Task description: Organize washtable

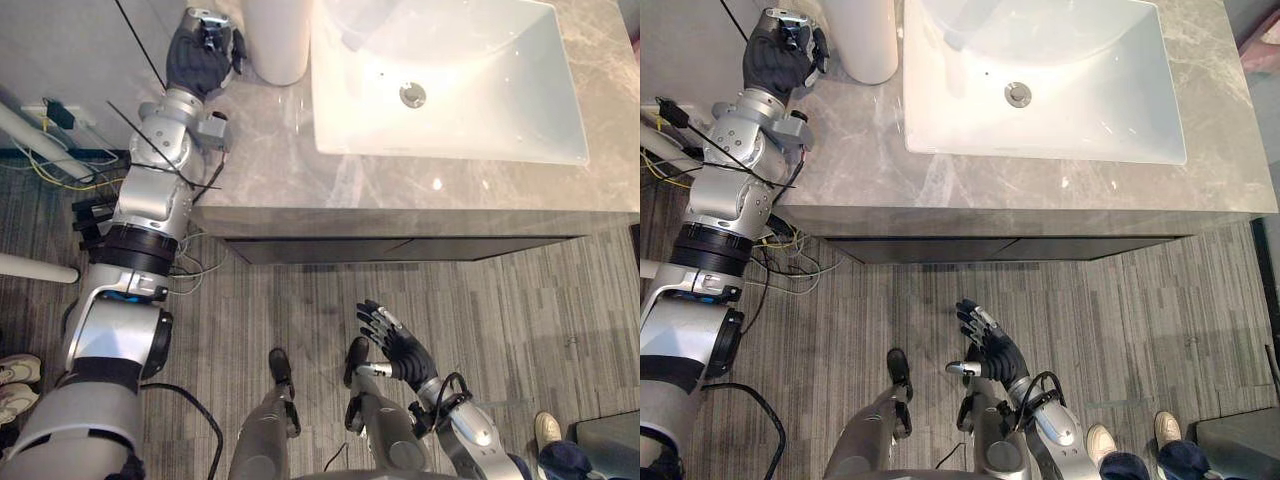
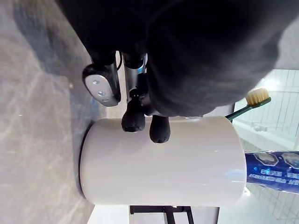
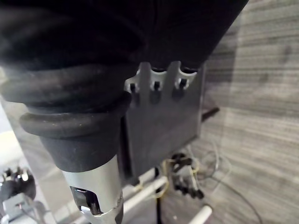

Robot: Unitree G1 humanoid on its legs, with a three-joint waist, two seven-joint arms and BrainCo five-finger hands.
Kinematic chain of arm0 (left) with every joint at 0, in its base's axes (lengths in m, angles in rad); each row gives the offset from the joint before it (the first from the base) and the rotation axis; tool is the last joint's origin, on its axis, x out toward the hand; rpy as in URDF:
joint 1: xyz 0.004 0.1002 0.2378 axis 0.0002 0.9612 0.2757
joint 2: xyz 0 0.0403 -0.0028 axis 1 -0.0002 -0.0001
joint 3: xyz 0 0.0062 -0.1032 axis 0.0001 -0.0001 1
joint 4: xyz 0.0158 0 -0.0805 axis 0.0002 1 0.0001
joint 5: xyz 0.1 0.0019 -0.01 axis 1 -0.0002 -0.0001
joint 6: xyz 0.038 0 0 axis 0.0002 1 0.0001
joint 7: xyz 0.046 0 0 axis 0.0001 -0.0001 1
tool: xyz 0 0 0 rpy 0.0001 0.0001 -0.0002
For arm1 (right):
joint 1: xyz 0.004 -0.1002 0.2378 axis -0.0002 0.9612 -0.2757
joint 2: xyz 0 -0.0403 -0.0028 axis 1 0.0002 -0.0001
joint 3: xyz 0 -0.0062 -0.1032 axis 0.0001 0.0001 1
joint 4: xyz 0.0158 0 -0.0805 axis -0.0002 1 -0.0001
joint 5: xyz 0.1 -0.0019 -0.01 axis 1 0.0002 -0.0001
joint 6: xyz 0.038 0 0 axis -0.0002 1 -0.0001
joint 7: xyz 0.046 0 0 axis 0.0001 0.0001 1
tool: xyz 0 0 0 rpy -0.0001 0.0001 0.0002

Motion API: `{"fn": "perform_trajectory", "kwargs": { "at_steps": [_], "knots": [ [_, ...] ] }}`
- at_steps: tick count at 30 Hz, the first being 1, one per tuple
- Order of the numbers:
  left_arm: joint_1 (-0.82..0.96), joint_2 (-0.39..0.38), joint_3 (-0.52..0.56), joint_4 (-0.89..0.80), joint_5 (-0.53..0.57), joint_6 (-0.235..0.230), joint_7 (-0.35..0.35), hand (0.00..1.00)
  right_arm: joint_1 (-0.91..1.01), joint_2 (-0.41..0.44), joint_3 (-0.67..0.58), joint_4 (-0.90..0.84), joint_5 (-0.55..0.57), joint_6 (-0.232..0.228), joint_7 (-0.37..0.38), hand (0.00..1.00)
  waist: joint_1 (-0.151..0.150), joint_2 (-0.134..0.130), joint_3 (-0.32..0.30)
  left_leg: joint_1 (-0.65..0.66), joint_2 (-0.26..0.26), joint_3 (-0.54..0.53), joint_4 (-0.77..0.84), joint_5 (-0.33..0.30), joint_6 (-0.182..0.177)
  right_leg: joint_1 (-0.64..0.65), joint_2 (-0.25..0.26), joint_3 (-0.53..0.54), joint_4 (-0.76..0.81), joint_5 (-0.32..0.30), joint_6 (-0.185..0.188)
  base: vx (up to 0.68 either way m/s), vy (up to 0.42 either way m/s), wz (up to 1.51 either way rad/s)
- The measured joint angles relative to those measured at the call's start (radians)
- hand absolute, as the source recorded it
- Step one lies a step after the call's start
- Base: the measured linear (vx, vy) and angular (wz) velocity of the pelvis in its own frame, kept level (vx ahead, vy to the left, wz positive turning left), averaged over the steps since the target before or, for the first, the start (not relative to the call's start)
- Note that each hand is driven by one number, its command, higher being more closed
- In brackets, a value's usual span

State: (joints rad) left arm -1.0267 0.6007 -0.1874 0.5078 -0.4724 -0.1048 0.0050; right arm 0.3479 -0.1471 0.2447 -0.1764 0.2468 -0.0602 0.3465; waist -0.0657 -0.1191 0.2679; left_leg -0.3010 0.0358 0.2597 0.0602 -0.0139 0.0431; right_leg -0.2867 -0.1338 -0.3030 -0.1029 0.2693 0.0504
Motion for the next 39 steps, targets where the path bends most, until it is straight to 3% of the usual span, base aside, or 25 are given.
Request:
{"fn": "perform_trajectory", "kwargs": {
  "at_steps": [6, 15, 18, 23, 29, 39],
  "knots": [
    [0.027, -0.018, 0.005, 0.007, 0.0, 0.002, 0.0, 1.0, 0.002, 0.0, 0.001, 0.0, 0.009, 0.0, 0.0, 0.0, -0.002, 0.0, 0.0, 0.0, 0.0, -0.003, 0.008, 0.0, 0.0, 0.005, -0.001, -0.002, 0.003, -0.001, 0.0, 0.08, 0.008, 0.01],
    [0.29, -0.146, -0.008, -0.259, 0.003, 0.001, -0.027, 1.0, -0.017, 0.001, 0.009, 0.027, 0.019, 0.004, -0.002, 0.0, 0.03, 0.005, -0.009, 0.034, -0.023, -0.052, 0.009, 0.003, -0.004, 0.072, -0.021, -0.052, 0.003, -0.059, 0.006, 0.08, 0.018, 0.2],
    [0.372, -0.182, -0.011, -0.294, 0.005, -0.007, -0.052, 1.0, -0.035, 0.001, 0.007, 0.047, 0.019, 0.021, -0.003, 0.0, 0.037, 0.024, -0.04, 0.036, -0.033, -0.064, 0.007, 0.008, -0.008, 0.081, -0.027, -0.061, 0.004, -0.081, 0.013, 0.06, 0.007, 0.13],
    [0.461, -0.216, -0.018, -0.291, 0.013, 0.025, -0.083, 1.0, -0.038, 0.001, -0.001, 0.052, 0.019, 0.027, -0.003, 0.0, 0.025, 0.073, -0.087, 0.096, -0.041, -0.067, -0.052, 0.033, -0.011, 0.116, -0.026, -0.083, 0.004, -0.087, 0.009, 0.04, 0.008, 0.02],
    [0.467, -0.222, -0.05, -0.288, 0.014, 0.044, -0.096, 1.0, -0.035, -0.001, 0.002, 0.064, 0.018, 0.036, 0.003, 0.0, 0.024, 0.066, -0.106, 0.132, -0.049, -0.067, -0.132, 0.07, -0.03, 0.115, -0.031, -0.086, 0.004, -0.111, 0.015, 0.0, 0.001, 0.01],
    [0.429, -0.213, -0.098, -0.238, 0.016, 0.053, -0.094, 1.0, -0.027, 0.003, 0.0, 0.076, 0.018, 0.039, 0.001, 0.0, 0.008, 0.065, -0.144, 0.144, -0.048, -0.045, -0.15, 0.077, -0.028, 0.106, -0.028, -0.061, 0.004, -0.11, 0.016, 0.07, 0.013, -0.07]
  ]
}}
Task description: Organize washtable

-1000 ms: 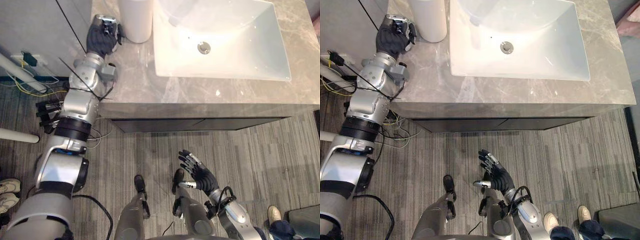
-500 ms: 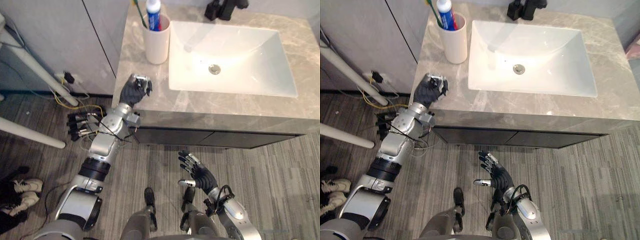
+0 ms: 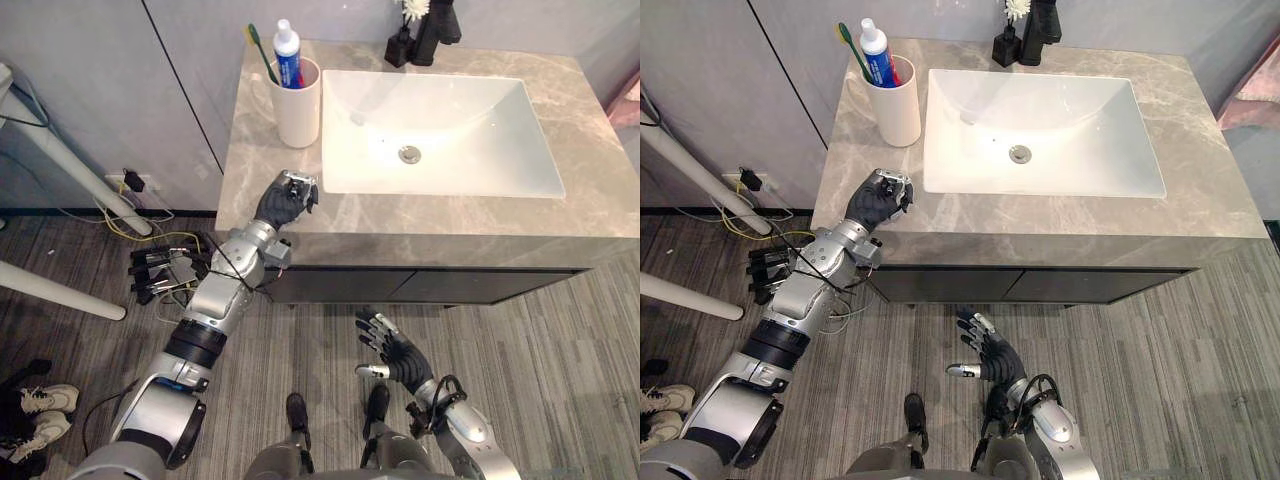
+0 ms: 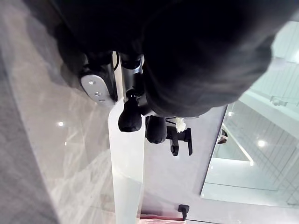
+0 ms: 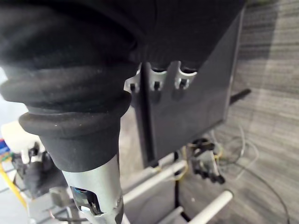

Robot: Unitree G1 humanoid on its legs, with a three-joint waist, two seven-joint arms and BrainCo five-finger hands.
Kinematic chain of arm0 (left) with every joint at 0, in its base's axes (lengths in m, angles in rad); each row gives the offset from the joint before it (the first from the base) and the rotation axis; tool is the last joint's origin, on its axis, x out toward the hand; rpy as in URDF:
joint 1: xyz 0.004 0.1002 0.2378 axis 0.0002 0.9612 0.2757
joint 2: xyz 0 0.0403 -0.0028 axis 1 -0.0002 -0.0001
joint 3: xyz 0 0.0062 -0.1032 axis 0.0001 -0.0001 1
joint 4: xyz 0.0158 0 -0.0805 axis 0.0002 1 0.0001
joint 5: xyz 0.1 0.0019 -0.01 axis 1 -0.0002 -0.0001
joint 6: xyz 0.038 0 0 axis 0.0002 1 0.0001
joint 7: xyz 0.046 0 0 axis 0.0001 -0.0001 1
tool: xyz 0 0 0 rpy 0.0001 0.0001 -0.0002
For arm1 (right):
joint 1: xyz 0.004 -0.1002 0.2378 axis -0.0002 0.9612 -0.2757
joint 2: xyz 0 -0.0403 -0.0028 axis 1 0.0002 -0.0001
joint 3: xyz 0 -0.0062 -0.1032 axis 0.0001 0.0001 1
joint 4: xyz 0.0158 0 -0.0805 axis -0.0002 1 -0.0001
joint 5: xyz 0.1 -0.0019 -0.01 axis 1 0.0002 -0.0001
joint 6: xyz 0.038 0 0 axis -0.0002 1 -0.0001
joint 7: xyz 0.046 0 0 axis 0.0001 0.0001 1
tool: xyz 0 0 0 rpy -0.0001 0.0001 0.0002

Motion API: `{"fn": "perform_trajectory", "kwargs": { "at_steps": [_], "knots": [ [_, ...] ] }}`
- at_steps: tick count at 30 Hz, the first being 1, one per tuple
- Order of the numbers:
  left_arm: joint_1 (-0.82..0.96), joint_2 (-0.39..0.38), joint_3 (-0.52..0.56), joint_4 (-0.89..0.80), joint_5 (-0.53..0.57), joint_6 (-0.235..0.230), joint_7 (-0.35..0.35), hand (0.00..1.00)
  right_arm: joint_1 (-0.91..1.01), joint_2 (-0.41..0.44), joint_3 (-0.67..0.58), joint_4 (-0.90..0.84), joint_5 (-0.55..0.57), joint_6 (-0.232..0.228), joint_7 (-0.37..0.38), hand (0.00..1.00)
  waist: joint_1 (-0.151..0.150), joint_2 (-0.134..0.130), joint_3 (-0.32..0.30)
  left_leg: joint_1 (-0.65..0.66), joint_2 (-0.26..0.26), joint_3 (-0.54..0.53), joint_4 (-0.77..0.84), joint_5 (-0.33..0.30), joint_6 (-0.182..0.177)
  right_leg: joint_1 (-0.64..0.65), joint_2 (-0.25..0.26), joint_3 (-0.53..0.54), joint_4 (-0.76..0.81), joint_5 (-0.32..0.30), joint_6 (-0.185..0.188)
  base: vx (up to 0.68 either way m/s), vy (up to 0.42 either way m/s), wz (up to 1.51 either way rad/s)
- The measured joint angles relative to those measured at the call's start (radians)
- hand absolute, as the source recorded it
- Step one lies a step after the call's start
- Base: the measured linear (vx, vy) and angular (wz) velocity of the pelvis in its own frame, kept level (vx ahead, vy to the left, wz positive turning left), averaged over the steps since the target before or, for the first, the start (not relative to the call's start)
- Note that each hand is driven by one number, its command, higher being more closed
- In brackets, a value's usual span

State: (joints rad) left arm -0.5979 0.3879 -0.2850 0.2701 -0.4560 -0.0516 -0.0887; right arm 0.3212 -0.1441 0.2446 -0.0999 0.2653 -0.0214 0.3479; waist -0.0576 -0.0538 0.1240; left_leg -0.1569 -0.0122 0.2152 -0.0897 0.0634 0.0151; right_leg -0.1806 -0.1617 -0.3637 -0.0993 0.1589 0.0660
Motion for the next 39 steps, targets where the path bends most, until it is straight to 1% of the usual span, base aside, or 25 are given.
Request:
{"fn": "perform_trajectory", "kwargs": {
  "at_steps": [2, 4, 9, 15, 18, 20, 23, 26, 30, 32, 35, 39],
  "knots": [
    [-0.04, 0.012, -0.016, 0.037, 0.003, 0.002, 0.002, 1.0, 0.0, 0.001, -0.001, -0.002, 0.0, 0.0, 0.0, 0.0, -0.002, 0.0, 0.0, -0.001, 0.0, 0.005, -0.001, 0.0, 0.0, -0.005, 0.0, 0.007, 0.0, 0.0, 0.0, 0.06, 0.017, -0.09],
    [-0.08, 0.03, -0.022, 0.057, 0.02, 0.005, 0.003, 1.0, 0.001, 0.003, -0.004, -0.004, -0.001, 0.0, -0.001, 0.0, -0.01, 0.0, 0.0, -0.013, 0.0, 0.013, -0.001, 0.0, 0.0, -0.02, 0.0, 0.016, 0.0, 0.002, 0.0, 0.05, 0.011, -0.12],
    [-0.146, 0.031, -0.022, 0.114, 0.037, 0.005, 0.007, 1.0, 0.011, 0.01, -0.04, -0.006, -0.001, -0.001, -0.019, 0.0, -0.017, -0.002, 0.0, -0.03, 0.004, 0.035, -0.001, -0.001, 0.0, -0.05, 0.005, 0.037, 0.0, 0.006, -0.002, 0.05, 0.002, -0.13],
    [-0.217, 0.031, -0.019, 0.176, 0.037, 0.004, 0.011, 1.0, 0.022, 0.01, -0.069, -0.014, -0.001, -0.002, -0.028, 0.0, -0.023, -0.004, 0.001, -0.047, 0.007, 0.035, 0.001, -0.001, 0.0, -0.066, 0.009, 0.038, 0.0, 0.007, -0.003, 0.06, 0.002, -0.01],
    [-0.258, 0.041, -0.019, 0.212, 0.037, 0.004, 0.027, 1.0, 0.028, 0.01, -0.07, -0.043, -0.001, -0.004, -0.039, 0.0, -0.025, -0.012, 0.006, -0.055, 0.008, 0.035, 0.001, -0.001, 0.0, -0.073, 0.009, 0.038, 0.0, 0.007, -0.003, 0.04, 0.011, 0.01],
    [-0.282, 0.068, -0.018, 0.224, 0.037, 0.004, 0.029, 1.0, 0.029, 0.011, -0.07, -0.045, -0.001, -0.011, -0.04, 0.0, -0.037, -0.021, 0.013, -0.06, 0.008, 0.035, 0.001, -0.001, 0.0, -0.078, 0.009, 0.038, 0.0, 0.007, -0.003, 0.06, 0.014, 0.0],
    [-0.312, 0.087, -0.014, 0.238, 0.037, 0.003, 0.033, 1.0, 0.032, 0.012, -0.071, -0.045, -0.001, -0.012, -0.04, 0.0, -0.039, -0.024, 0.016, -0.073, 0.007, 0.036, 0.002, -0.001, 0.001, -0.091, 0.009, 0.039, 0.0, 0.008, -0.003, 0.05, 0.014, 0.0],
    [-0.355, 0.094, -0.013, 0.27, 0.036, 0.003, 0.047, 1.0, 0.032, 0.014, -0.071, -0.045, -0.001, -0.013, -0.04, 0.0, -0.038, -0.027, 0.031, -0.073, 0.008, 0.035, 0.002, -0.001, 0.001, -0.091, 0.009, 0.038, 0.0, 0.008, -0.003, 0.06, 0.014, 0.01],
    [-0.397, 0.098, -0.001, 0.283, 0.036, -0.003, 0.047, 1.0, 0.033, 0.018, -0.072, -0.045, -0.001, -0.013, -0.04, 0.0, -0.038, -0.031, 0.061, -0.076, 0.008, 0.032, 0.002, -0.001, 0.001, -0.092, 0.009, 0.036, 0.0, 0.008, -0.003, 0.05, 0.017, 0.01],
    [-0.408, 0.098, 0.019, 0.293, 0.036, -0.007, 0.048, 1.0, 0.034, 0.018, -0.071, -0.045, -0.001, -0.013, -0.04, 0.0, -0.039, -0.032, 0.064, -0.082, 0.008, 0.032, 0.002, -0.001, 0.001, -0.097, 0.009, 0.036, 0.0, 0.008, -0.003, 0.04, 0.015, 0.01],
    [-0.418, 0.112, 0.024, 0.304, 0.035, -0.024, 0.048, 1.0, 0.037, 0.017, -0.072, -0.045, -0.001, -0.014, -0.04, 0.0, -0.038, -0.032, 0.068, -0.091, 0.009, 0.029, 0.004, -0.001, 0.001, -0.104, 0.01, 0.034, 0.0, 0.008, -0.003, 0.05, 0.012, 0.03],
    [-0.46, 0.134, 0.024, 0.332, 0.035, -0.029, 0.049, 1.0, 0.038, 0.017, -0.071, -0.045, -0.001, -0.02, -0.04, 0.0, -0.039, -0.034, 0.088, -0.097, 0.009, 0.02, 0.008, -0.001, 0.001, -0.104, 0.009, 0.028, 0.0, 0.008, -0.003, 0.05, 0.02, 0.06]
  ]
}}
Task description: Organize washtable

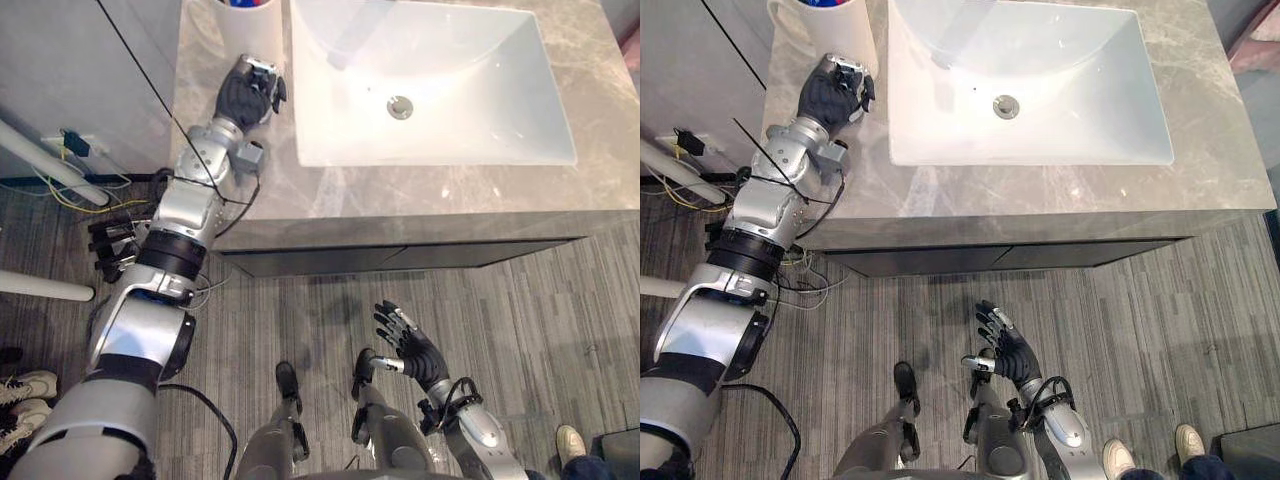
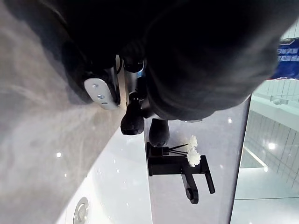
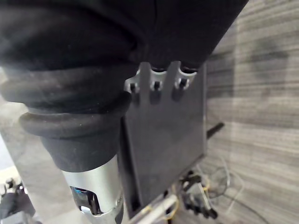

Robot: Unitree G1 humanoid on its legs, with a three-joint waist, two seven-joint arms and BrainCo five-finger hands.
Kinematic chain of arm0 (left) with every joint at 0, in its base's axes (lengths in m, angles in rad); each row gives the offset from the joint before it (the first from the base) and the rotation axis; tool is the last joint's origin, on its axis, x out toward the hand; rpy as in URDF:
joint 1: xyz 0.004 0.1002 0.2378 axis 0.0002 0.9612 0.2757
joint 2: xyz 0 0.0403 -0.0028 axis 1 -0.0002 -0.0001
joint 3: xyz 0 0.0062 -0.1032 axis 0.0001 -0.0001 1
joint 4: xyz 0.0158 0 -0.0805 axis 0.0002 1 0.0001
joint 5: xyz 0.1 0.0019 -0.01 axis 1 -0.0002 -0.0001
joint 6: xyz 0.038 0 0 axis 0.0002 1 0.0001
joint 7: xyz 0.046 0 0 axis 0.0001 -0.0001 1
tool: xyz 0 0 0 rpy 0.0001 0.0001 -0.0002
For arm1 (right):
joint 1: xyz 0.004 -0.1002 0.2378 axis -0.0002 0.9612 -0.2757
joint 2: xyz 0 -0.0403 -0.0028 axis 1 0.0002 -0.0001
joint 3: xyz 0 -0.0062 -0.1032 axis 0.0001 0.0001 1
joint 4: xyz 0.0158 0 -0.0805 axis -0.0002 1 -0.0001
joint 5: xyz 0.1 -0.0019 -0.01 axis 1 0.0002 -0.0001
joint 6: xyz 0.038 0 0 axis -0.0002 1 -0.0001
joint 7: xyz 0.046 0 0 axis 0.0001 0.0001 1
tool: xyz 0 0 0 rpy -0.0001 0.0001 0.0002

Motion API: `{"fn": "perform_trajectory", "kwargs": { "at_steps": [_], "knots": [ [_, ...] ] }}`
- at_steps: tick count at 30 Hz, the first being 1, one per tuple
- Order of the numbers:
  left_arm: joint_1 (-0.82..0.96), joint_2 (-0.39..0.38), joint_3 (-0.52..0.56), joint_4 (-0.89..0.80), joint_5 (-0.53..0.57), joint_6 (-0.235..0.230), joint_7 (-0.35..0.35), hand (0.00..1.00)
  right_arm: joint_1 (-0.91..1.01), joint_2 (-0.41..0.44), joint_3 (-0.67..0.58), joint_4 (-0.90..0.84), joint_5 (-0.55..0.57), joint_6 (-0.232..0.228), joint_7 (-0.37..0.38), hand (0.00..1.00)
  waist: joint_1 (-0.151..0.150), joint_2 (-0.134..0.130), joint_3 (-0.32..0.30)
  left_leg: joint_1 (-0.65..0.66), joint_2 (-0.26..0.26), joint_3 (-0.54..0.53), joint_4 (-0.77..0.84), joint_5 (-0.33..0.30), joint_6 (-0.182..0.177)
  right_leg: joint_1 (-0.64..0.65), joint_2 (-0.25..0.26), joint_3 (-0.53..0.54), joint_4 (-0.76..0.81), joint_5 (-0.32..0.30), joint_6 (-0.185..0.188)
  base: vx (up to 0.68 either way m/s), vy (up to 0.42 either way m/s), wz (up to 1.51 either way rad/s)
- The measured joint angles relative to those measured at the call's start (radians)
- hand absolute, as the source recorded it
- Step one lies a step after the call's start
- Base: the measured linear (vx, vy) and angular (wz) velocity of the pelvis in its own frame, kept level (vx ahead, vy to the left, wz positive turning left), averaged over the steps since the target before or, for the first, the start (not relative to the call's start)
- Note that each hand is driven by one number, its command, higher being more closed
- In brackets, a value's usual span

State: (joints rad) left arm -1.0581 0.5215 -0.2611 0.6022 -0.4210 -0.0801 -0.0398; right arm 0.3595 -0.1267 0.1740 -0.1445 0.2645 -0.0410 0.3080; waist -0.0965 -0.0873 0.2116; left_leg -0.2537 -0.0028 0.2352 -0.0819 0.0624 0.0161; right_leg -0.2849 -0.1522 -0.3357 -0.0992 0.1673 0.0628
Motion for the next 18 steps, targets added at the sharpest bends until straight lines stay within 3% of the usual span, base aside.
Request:
{"fn": "perform_trajectory", "kwargs": {
  "at_steps": [13, 18],
  "knots": [
    [-0.189, 0.109, -0.012, 0.12, 0.0, -0.018, 0.001, 1.0, 0.002, -0.001, 0.004, -0.001, 0.0, -0.025, 0.001, 0.0, -0.001, -0.009, 0.073, -0.061, 0.004, -0.018, 0.033, 0.0, 0.0, -0.036, 0.0, -0.012, 0.0, 0.018, -0.011, 0.03, 0.011, 0.04],
    [-0.234, 0.119, -0.025, 0.128, -0.009, -0.026, 0.015, 1.0, 0.002, -0.001, 0.013, -0.023, 0.001, -0.028, 0.001, 0.0, -0.001, -0.011, 0.085, -0.096, 0.006, -0.025, 0.054, -0.001, 0.003, -0.06, 0.0, -0.011, 0.0, 0.033, -0.015, 0.02, 0.021, 0.04]
  ]
}}
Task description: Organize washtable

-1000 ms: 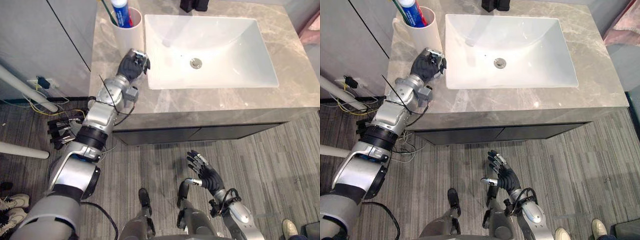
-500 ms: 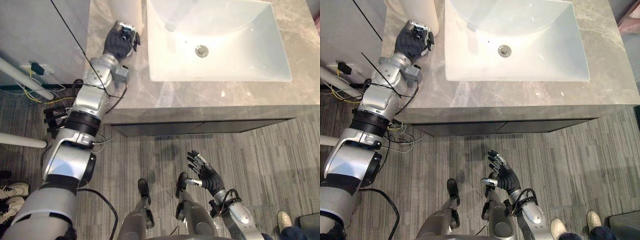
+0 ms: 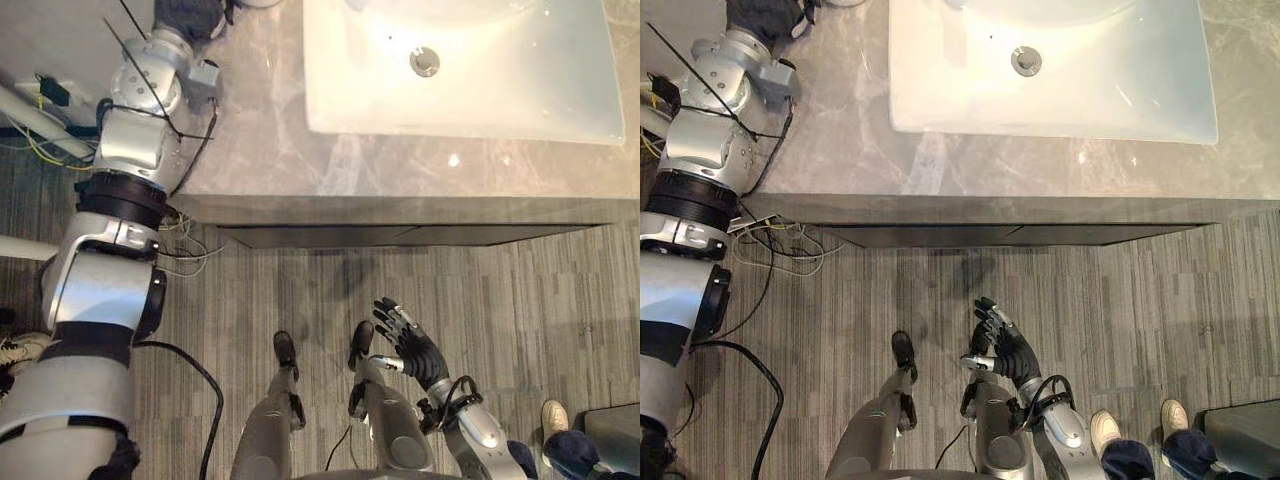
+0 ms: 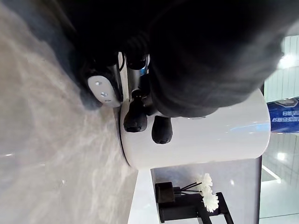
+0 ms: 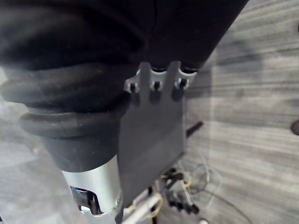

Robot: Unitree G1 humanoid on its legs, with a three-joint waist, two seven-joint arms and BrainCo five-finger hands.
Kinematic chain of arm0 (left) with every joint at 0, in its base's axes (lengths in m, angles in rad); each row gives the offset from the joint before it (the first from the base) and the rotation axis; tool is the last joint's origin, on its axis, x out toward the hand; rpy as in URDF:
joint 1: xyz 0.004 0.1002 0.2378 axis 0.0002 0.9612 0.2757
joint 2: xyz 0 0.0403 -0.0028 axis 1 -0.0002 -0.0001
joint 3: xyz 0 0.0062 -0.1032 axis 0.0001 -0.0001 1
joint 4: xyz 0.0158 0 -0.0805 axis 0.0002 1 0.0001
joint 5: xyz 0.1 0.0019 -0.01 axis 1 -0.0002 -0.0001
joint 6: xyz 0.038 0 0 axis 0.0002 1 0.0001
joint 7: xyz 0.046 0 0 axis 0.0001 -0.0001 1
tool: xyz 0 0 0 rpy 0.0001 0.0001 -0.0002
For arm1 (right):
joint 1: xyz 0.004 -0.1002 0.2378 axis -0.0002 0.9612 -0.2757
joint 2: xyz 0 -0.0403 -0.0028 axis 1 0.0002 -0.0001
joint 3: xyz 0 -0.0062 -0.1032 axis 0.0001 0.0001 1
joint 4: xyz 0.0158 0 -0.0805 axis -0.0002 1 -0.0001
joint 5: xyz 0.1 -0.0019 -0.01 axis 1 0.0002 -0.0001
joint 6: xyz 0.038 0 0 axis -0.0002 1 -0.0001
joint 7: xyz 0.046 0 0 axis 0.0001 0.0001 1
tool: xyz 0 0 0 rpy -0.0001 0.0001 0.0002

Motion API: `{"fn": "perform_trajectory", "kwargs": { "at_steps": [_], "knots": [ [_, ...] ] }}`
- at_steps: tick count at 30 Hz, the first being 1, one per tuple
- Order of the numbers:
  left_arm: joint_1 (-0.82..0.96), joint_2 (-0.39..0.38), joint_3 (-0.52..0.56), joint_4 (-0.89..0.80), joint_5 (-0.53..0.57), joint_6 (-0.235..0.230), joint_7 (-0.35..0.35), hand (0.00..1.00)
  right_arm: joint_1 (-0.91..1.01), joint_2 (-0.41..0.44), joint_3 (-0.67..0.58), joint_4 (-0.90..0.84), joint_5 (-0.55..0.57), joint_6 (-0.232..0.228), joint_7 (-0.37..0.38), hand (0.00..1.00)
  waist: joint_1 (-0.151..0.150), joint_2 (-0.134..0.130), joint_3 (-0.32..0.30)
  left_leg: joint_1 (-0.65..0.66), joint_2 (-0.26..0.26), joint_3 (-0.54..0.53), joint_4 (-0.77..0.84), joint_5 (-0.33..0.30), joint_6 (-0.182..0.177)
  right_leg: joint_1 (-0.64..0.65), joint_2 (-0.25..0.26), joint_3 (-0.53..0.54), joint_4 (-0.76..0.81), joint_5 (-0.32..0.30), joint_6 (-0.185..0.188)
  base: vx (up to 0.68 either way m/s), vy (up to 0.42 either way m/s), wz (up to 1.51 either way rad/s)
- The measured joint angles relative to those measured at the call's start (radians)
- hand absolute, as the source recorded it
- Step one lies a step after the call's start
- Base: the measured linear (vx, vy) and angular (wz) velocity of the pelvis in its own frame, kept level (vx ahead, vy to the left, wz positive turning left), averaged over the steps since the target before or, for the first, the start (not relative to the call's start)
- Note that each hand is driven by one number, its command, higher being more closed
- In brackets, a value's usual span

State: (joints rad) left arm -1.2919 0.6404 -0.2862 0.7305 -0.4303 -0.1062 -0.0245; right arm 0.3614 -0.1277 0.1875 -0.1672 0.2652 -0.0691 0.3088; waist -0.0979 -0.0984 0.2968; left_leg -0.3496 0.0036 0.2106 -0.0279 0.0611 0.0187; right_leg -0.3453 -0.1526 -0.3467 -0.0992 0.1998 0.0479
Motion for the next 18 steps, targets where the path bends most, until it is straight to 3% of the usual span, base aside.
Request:
{"fn": "perform_trajectory", "kwargs": {
  "at_steps": [5, 15, 18],
  "knots": [
    [-0.051, 0.01, -0.027, 0.01, -0.03, -0.012, 0.023, 1.0, 0.0, -0.004, 0.02, -0.017, 0.002, -0.005, 0.0, 0.0, -0.003, -0.017, 0.022, -0.018, 0.001, 0.002, 0.01, -0.004, 0.004, -0.014, 0.0, 0.012, 0.0, 0.009, -0.004, 0.0, 0.006, 0.0],
    [-0.14, 0.017, -0.039, 0.073, -0.051, -0.021, 0.05, 1.0, 0.0, -0.031, 0.019, -0.016, 0.02, -0.017, 0.0, 0.0, -0.007, -0.025, 0.043, -0.045, 0.002, 0.006, 0.029, -0.004, 0.006, -0.037, -0.001, 0.022, 0.0, 0.022, -0.005, 0.01, 0.012, -0.02],
    [-0.179, 0.025, -0.039, 0.117, -0.078, -0.02, 0.056, 1.0, 0.0, -0.034, 0.021, -0.016, 0.021, -0.018, 0.0, 0.0, -0.026, -0.027, 0.044, -0.055, 0.002, 0.007, 0.036, -0.004, 0.006, -0.044, -0.002, 0.024, 0.0, 0.034, -0.006, 0.02, 0.039, 0.0]
  ]
}}
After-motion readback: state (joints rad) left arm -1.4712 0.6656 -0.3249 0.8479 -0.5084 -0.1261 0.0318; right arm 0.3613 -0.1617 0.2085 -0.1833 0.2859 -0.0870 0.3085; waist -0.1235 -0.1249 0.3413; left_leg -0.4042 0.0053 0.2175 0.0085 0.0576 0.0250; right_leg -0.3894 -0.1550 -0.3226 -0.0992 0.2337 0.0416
